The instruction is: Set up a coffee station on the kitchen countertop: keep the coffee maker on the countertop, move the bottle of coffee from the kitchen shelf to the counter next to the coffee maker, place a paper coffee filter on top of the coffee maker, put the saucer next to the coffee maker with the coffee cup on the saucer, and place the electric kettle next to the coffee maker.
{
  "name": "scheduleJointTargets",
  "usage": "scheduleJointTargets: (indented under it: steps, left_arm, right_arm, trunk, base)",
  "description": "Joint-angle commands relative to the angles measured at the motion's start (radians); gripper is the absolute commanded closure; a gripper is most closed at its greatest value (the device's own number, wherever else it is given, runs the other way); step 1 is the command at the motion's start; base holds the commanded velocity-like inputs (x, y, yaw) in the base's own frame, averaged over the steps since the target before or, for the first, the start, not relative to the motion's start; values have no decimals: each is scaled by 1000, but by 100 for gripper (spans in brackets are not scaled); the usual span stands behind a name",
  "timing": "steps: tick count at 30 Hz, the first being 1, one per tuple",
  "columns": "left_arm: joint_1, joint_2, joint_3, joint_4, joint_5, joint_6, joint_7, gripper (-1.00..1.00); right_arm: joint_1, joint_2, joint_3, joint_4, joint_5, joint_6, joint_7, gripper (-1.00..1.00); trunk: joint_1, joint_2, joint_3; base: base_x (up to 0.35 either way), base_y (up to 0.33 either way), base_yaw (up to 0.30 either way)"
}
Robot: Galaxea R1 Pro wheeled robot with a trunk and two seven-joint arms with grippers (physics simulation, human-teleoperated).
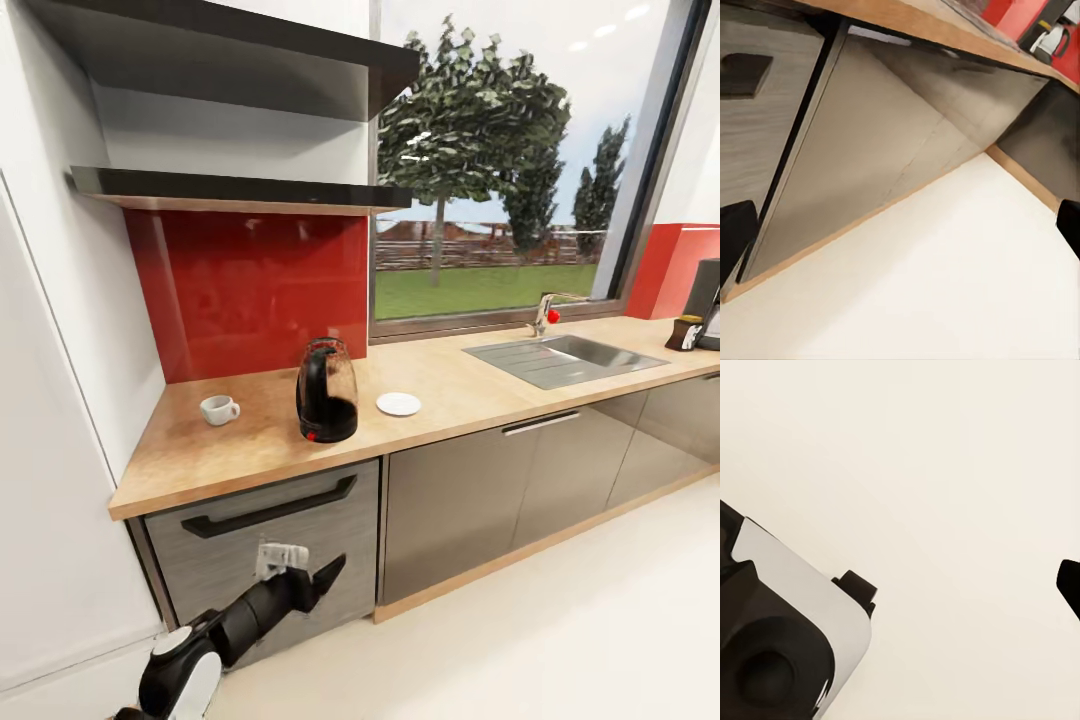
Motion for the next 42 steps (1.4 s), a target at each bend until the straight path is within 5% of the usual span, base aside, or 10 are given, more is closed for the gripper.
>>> scheduleJointTargets:
  steps: [1,9,10,13,15,16,23,29,36,42]
  left_arm:
    - [-33,-3,0,-10,7,19,11,-100]
    - [-241,-11,0,-26,4,40,161,-100]
    - [-309,-11,0,-26,3,43,194,-100]
    - [-338,-11,0,-25,-5,63,203,-100]
    - [-379,-11,2,-25,-65,115,209,-100]
    - [-440,-11,5,-24,-173,150,211,-100]
    - [-464,-6,9,-18,-295,158,213,-100]
    - [-465,-4,14,-17,-309,154,216,-100]
    - [-465,-4,121,-18,-430,154,231,-100]
    - [-465,-8,132,-19,-443,152,232,-100]
  right_arm:
    - [0,-1,-9,-1,3,-2,7,-100]
    - [0,-3,-9,-1,3,-2,7,-100]
    - [0,-4,-9,-2,3,-2,7,-100]
    - [0,-4,-9,-2,3,-2,7,-100]
    - [0,-5,-9,-2,3,-2,7,-100]
    - [0,-5,-9,-2,3,-2,7,-100]
    - [0,-5,-9,-2,3,-2,7,-100]
    - [0,-5,-9,-2,3,-2,7,-100]
    - [0,-5,-9,-2,4,-2,7,-100]
    - [0,-5,-9,-2,4,-2,7,-100]
  trunk:
    - [0,-1,-1]
    - [0,-1,-1]
    - [0,-1,-1]
    - [0,-1,-1]
    - [0,-1,-1]
    - [0,-1,-1]
    - [0,-1,-1]
    - [0,-1,-1]
    - [0,-1,-1]
    - [0,-1,-1]
  base:
    - [0,0,0]
    - [0,0,0]
    - [0,0,0]
    - [0,0,0]
    - [0,0,0]
    - [0,0,0]
    - [0,0,0]
    - [0,0,0]
    - [0,0,0]
    - [3,-2,0]
